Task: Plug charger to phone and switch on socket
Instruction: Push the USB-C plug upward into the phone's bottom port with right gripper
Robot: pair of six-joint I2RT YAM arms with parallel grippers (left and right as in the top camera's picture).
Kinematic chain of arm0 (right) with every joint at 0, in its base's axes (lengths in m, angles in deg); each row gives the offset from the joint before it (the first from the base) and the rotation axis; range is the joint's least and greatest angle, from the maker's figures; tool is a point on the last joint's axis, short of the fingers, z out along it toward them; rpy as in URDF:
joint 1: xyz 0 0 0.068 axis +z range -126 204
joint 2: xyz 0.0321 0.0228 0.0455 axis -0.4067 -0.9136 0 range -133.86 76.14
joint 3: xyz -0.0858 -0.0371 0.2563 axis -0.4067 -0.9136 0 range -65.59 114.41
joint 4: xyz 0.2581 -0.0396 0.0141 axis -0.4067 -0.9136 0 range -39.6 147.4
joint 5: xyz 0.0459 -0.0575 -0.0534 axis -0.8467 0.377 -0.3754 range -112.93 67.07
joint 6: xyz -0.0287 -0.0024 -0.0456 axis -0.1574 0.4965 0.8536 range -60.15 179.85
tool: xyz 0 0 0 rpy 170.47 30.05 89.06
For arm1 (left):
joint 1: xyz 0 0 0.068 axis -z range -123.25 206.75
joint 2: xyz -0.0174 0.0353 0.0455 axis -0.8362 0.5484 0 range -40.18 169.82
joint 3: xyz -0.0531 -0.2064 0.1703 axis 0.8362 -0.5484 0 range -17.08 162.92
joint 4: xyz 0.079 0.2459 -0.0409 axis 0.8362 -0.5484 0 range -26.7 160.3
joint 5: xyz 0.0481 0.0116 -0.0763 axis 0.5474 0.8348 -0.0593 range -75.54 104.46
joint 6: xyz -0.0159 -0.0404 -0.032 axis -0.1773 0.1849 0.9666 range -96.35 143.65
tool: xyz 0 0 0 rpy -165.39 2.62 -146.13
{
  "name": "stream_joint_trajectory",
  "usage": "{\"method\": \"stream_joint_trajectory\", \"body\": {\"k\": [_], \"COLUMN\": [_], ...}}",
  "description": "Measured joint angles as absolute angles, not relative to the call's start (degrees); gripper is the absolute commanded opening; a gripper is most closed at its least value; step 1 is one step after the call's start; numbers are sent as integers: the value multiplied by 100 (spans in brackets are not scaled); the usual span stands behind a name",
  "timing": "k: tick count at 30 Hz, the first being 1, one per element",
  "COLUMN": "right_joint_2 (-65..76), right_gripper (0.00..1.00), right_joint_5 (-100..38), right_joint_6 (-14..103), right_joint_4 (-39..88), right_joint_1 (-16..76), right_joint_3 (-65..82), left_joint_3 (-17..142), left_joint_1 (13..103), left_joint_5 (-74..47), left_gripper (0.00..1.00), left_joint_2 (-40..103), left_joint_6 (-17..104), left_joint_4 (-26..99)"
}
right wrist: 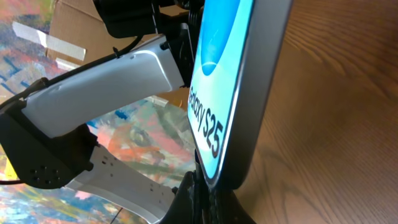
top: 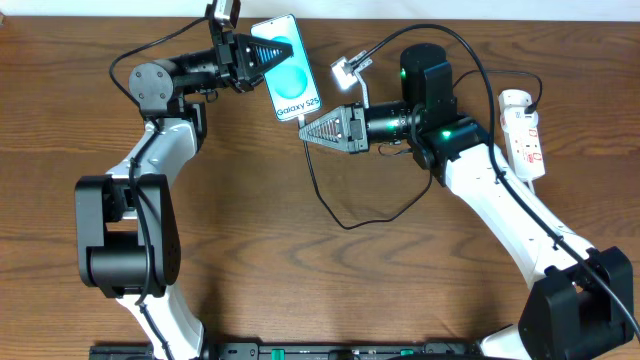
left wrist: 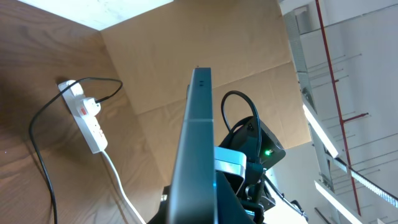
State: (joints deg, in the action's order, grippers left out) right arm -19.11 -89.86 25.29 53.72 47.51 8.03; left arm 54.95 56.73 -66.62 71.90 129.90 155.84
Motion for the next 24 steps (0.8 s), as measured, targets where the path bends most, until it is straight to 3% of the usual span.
{"method": "stream_joint_trajectory", "body": {"k": [24], "right_joint_2": [-1913], "right_gripper": [1], "right_joint_5": [-9002], "right_joint_6": [2168], "right_joint_4": [5516], "right_joint_1": [4748], "right_joint_3": [773], "left_joint_3": [5495], "left_joint_1": [5663], "left_joint_5": [-6669], "left_gripper": [7], "left_joint_2": [7190], "left_joint_6": [12833], "left_joint_4": [15582]}}
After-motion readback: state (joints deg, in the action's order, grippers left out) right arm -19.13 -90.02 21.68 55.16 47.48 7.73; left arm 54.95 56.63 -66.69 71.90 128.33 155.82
